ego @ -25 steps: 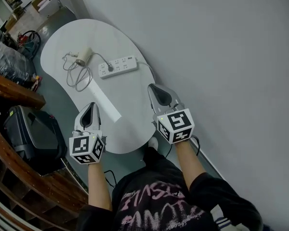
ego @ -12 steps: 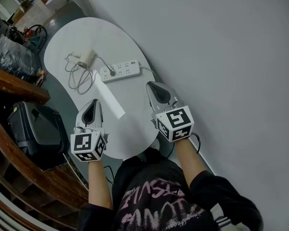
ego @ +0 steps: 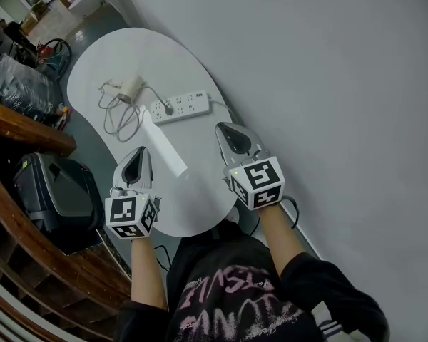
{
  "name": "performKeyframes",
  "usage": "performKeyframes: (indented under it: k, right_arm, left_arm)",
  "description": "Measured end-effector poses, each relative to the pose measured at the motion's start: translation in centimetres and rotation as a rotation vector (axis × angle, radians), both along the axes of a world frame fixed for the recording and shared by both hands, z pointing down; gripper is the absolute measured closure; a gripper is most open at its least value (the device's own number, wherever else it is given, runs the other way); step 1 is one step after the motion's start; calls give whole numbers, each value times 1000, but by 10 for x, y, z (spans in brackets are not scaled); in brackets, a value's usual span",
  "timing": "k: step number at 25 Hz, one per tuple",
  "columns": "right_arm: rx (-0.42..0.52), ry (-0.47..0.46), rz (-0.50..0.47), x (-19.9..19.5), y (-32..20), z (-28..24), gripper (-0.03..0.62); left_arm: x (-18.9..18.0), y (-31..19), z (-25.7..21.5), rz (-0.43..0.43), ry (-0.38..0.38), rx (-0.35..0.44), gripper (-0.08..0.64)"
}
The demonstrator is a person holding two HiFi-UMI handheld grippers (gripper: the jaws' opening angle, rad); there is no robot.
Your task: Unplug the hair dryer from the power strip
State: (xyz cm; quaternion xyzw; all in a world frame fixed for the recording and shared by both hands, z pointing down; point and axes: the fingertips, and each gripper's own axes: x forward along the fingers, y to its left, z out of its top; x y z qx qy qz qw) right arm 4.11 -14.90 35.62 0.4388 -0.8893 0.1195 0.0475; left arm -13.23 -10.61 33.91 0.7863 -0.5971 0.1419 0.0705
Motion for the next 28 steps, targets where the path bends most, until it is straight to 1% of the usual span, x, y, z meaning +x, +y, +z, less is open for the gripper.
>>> performKeyframes:
  k: [8, 14, 22, 28]
  right_arm:
    - [-11, 23, 33, -4, -9, 7, 581]
    - [-26, 52, 49, -18, -20, 17, 581]
    - [-71, 80, 67, -38, -39, 37, 577]
    - [-102, 104, 63, -55, -54, 53, 569]
  left_arm:
    - [-4, -17, 8, 39, 19, -12, 560]
    - [-21, -32, 21, 40, 60, -32, 560]
    - [-40, -53, 44, 57, 91, -76, 560]
    - [-51, -68, 60, 65, 111, -105, 560]
